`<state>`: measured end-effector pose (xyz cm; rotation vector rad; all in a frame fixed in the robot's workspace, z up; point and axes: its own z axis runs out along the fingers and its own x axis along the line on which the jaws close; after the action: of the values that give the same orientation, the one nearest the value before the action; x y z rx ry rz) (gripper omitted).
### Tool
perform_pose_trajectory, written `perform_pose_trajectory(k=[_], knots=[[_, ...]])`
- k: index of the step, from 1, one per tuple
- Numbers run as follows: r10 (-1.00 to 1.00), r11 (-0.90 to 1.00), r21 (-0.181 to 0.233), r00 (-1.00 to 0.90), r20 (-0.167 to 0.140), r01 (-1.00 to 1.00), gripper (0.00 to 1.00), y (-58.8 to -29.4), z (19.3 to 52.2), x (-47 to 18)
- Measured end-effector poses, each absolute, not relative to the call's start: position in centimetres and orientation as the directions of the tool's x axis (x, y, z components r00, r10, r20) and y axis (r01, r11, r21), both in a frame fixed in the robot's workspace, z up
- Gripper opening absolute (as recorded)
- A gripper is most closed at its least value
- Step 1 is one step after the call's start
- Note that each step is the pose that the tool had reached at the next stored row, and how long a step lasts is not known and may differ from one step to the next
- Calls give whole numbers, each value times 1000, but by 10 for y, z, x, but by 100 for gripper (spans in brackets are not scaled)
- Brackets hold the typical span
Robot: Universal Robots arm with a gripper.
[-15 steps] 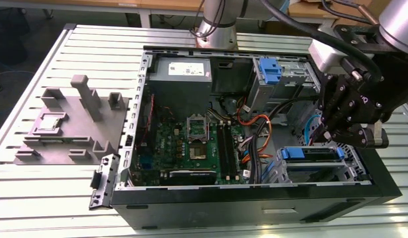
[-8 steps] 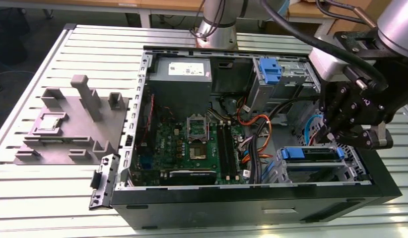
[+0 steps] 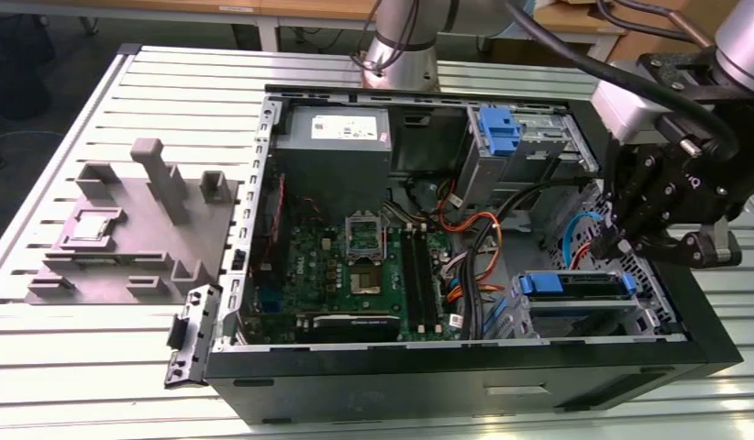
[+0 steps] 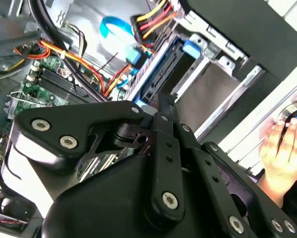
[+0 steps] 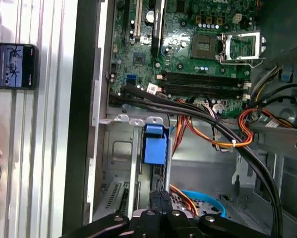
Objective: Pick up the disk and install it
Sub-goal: 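Insert the first disk wire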
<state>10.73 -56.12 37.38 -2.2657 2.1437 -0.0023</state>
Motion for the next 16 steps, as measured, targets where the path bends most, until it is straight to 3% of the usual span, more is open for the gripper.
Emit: perform_pose_trajectory(k=[16], knots=[[-997,-79,-16,79,3,-997,10,-545,371,124]])
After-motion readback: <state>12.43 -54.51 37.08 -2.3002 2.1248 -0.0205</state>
